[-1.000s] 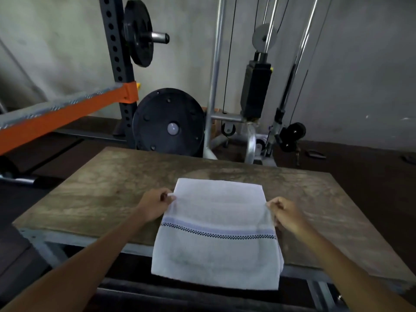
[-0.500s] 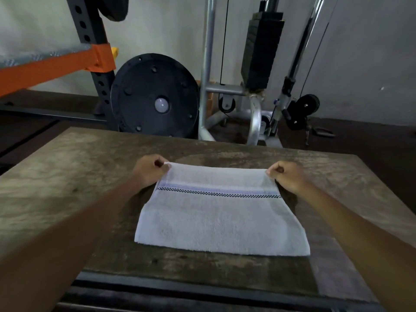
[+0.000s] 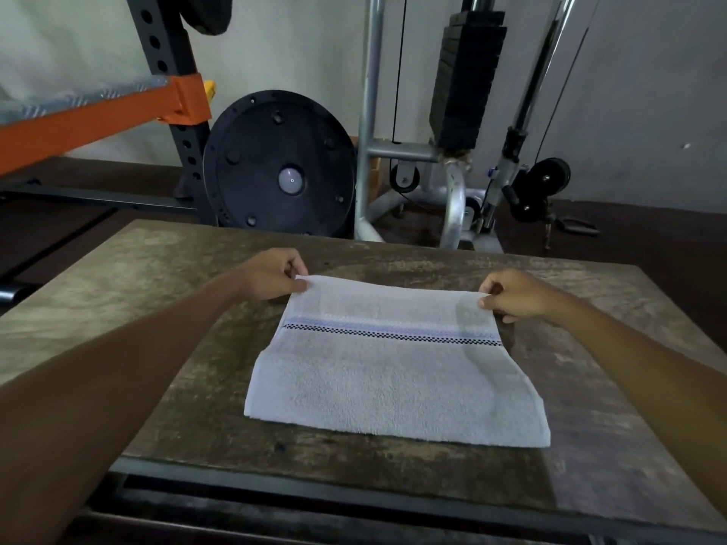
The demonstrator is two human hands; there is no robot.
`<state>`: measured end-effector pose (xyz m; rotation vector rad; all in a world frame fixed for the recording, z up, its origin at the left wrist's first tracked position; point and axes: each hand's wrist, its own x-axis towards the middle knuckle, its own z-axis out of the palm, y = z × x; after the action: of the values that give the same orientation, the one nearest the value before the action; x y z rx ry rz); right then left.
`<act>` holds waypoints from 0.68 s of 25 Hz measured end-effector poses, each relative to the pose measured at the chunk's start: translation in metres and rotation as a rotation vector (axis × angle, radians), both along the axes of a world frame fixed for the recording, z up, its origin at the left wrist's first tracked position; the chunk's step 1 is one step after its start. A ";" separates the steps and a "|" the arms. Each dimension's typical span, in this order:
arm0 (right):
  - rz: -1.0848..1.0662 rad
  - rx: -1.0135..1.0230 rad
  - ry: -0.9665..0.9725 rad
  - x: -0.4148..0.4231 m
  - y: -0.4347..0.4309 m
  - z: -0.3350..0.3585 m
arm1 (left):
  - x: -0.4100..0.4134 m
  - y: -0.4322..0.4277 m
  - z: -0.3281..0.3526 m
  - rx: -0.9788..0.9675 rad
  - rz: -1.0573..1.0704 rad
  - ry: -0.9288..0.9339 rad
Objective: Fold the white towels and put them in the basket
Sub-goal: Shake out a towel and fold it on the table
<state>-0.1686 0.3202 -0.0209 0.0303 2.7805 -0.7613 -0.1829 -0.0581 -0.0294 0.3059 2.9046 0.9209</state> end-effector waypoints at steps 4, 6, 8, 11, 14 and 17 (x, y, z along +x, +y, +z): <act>0.042 -0.038 -0.001 0.016 0.005 0.048 | 0.027 -0.006 0.040 0.031 0.001 0.127; 0.106 0.004 0.033 0.034 0.004 0.095 | 0.045 -0.007 0.077 -0.044 -0.023 0.241; 0.130 0.037 0.136 0.055 0.002 0.145 | 0.061 -0.006 0.122 -0.050 -0.005 0.359; 0.097 0.005 0.331 0.097 0.004 0.228 | 0.099 -0.002 0.204 -0.027 0.017 0.527; 0.132 -0.017 0.406 0.140 0.006 0.292 | 0.142 0.002 0.270 -0.121 -0.017 0.599; 0.103 -0.051 0.563 0.175 0.009 0.336 | 0.172 -0.001 0.310 -0.147 -0.031 0.628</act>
<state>0.0062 0.3295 0.3155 -0.3925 3.2450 -0.9300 -0.0113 -0.0588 0.2806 0.7451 3.4874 0.6940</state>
